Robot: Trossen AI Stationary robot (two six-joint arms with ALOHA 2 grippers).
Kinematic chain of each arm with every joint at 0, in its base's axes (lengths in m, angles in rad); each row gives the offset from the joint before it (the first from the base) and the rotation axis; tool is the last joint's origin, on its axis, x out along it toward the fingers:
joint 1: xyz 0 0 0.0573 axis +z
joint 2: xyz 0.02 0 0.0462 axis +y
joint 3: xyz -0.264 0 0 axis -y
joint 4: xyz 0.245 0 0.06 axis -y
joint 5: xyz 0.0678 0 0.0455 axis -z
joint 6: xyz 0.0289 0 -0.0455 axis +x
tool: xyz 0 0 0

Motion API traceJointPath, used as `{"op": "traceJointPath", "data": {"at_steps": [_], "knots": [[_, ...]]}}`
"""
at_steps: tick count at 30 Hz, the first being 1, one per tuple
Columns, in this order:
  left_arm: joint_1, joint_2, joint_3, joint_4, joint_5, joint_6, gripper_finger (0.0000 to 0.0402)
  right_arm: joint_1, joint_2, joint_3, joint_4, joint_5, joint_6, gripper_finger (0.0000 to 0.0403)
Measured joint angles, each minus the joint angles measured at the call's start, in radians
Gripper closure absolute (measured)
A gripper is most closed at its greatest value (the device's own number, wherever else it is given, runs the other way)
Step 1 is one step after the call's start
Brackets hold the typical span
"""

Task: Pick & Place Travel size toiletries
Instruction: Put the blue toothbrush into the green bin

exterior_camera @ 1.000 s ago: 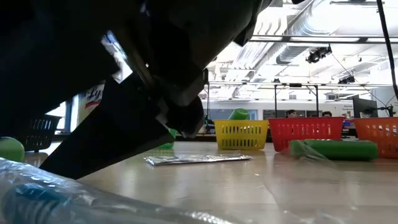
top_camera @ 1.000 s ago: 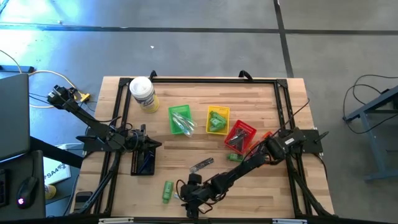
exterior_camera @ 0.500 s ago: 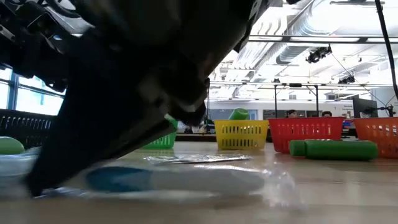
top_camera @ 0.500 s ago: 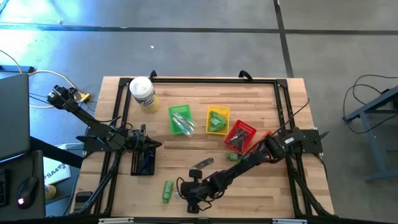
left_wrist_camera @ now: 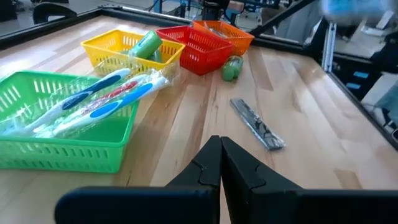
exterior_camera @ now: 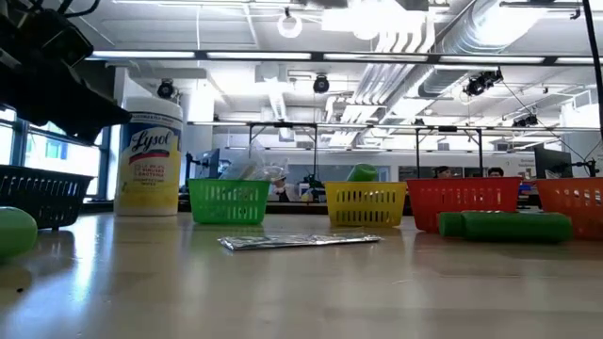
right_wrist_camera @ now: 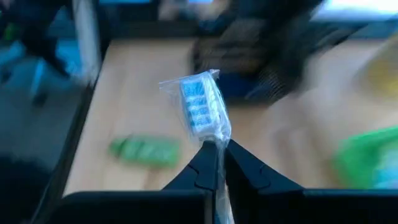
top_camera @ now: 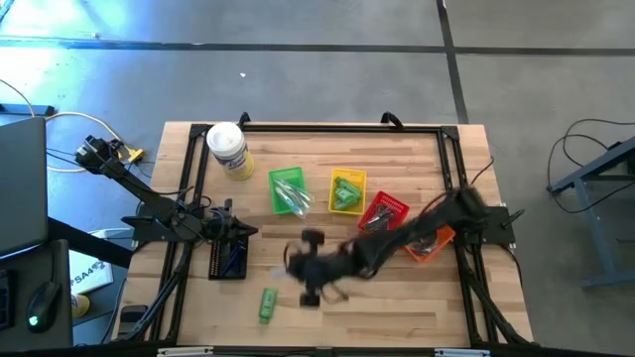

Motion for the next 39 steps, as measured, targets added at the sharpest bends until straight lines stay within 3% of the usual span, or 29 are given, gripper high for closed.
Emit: {"op": "traceJointPath", "data": {"at_steps": [7, 10, 12, 15, 22, 35, 39], "knots": [[0.0, 0.01, 0.0, -0.019, 0.019, -0.023, 0.0402, -0.175, -0.186, 0.003, 0.021, -0.02, -0.109, 0.0393], [0.0, 0.005, 0.0, 0.003, 0.019, 0.013, 0.0402, -0.282, -0.201, 0.003, 0.041, -0.148, -0.07, 0.0393], [0.0, 0.005, 0.0, 0.016, 0.019, 0.014, 0.0402, -0.352, -0.179, 0.003, 0.058, -0.217, -0.003, 0.0393], [0.0, 0.005, 0.0, 0.036, 0.019, 0.006, 0.0402, -0.439, -0.125, 0.002, 0.05, -0.223, 0.095, 0.0393], [0.0, 0.007, 0.0, 0.039, 0.023, 0.006, 0.0402, -0.574, 0.026, 0.002, 0.023, -0.306, 0.16, 0.0392], [0.0, 0.008, 0.0, 0.039, 0.022, -0.047, 0.0402, -0.64, 0.211, 0.002, 0.048, -0.437, 0.214, 0.0393], [0.0, 0.008, 0.0, 0.043, 0.017, -0.035, 0.0402, -0.652, 0.223, 0.002, 0.026, -0.42, 0.216, 0.0392]]}}
